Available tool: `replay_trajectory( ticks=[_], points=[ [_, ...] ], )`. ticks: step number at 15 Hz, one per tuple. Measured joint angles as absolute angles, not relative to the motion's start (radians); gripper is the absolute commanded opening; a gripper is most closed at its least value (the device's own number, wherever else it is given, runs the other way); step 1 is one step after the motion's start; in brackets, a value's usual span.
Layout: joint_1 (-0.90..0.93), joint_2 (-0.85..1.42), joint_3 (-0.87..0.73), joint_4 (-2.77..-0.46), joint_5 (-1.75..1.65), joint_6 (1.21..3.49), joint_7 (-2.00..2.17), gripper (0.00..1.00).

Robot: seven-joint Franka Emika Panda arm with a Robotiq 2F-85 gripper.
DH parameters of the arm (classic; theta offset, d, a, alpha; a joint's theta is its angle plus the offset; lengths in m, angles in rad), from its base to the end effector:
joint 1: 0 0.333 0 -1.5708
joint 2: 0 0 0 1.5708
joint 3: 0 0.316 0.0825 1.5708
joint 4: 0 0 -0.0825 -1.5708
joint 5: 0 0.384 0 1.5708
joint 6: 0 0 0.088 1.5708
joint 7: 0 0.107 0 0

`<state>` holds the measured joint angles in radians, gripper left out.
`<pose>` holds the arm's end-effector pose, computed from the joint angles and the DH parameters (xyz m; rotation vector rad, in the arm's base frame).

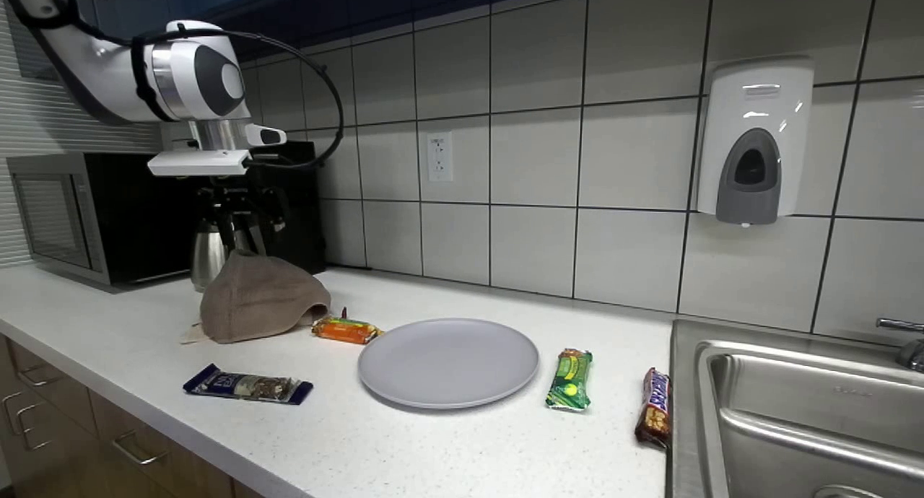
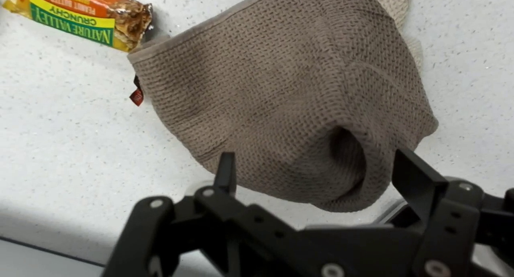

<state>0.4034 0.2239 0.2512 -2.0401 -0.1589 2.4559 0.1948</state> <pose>0.4832 0.3647 0.3567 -2.9741 -0.8571 -0.3216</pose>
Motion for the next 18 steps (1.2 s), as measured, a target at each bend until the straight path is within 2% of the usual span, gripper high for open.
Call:
replay_trajectory(
  ticks=[18],
  points=[
    [0.328, 0.146, 0.201, -2.118, -0.147, 2.342, 0.277, 1.0]
  ],
)
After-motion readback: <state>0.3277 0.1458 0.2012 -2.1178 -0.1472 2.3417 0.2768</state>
